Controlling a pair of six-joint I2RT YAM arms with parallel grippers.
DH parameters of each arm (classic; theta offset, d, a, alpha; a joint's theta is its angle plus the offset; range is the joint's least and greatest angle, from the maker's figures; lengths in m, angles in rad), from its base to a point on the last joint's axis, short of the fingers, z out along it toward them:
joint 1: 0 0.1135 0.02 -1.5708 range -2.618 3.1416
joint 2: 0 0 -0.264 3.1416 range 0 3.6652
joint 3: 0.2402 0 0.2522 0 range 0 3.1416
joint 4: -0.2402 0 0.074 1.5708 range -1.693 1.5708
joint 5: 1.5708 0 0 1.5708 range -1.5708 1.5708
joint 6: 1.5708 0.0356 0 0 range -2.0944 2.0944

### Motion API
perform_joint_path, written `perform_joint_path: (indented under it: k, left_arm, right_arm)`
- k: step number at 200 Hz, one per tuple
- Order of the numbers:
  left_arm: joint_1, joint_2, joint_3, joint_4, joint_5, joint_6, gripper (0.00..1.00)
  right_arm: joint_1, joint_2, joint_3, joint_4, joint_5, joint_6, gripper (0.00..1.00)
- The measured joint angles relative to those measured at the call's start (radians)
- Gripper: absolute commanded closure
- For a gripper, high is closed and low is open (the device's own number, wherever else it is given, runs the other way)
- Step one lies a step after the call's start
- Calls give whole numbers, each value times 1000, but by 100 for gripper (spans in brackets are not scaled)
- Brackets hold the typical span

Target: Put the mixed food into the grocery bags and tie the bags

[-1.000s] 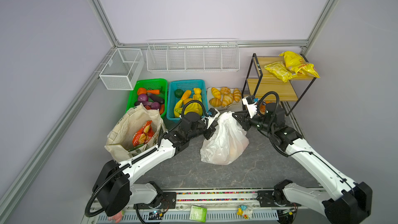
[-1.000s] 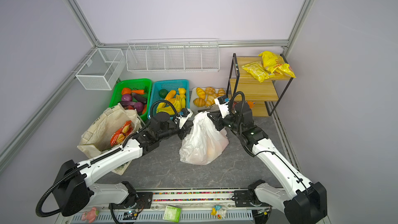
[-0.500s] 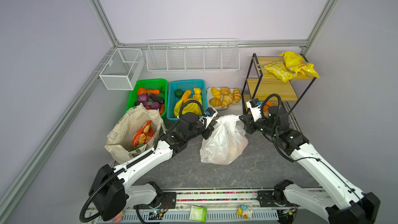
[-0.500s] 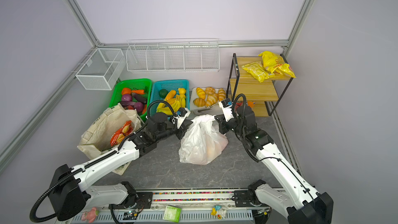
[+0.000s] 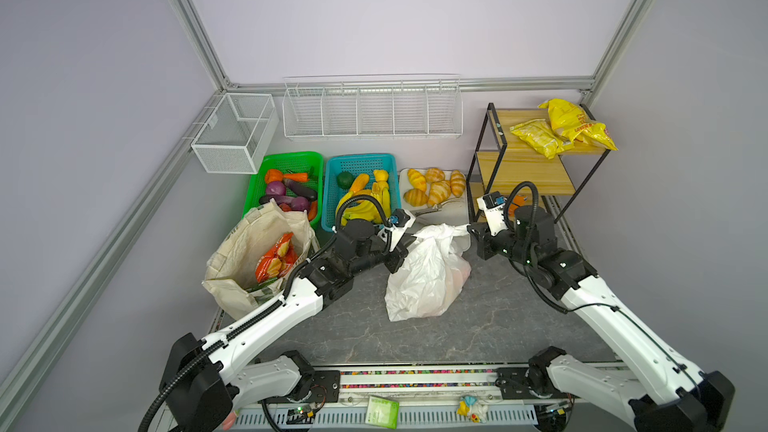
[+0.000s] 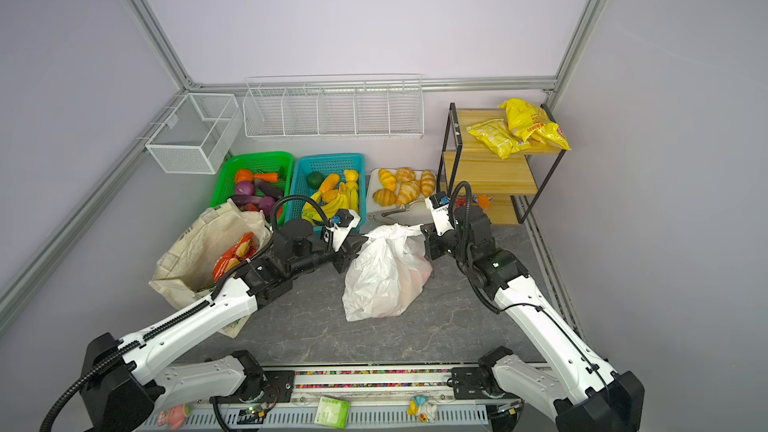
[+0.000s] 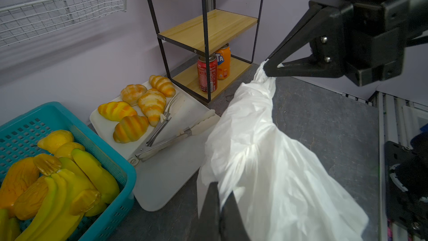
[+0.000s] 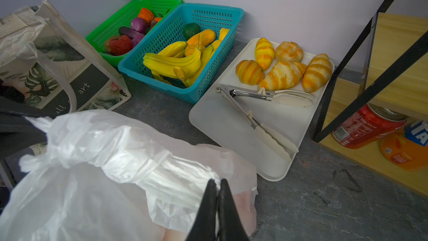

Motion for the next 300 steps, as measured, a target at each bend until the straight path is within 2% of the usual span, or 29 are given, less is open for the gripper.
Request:
perform_joint_path:
  k: [33,123,174,219,265,300]
  left_arm:
    - [1,-24,-20,-37,17,0,100]
    - [13,-99,-127,-30,-70,-50,100]
    - [105,-128,-217,23,-135,-171,100]
    - [211,-150,-341,84,-127,-301,100]
    - [241,-149,-348,105,-63,-330,100]
    - [249,-148,-336,112,-72,-354,100]
  right_arm:
    - [8,0,2,-8,64,1,94]
    - [13,14,2,-36,224,5,94]
    - [12,46,-42,6,222,17,94]
    - [-40,51,-154,63,162,66,94]
    - [-30,39,-171,75,165,80,94]
    - [-23,7,-167,77,176,85,94]
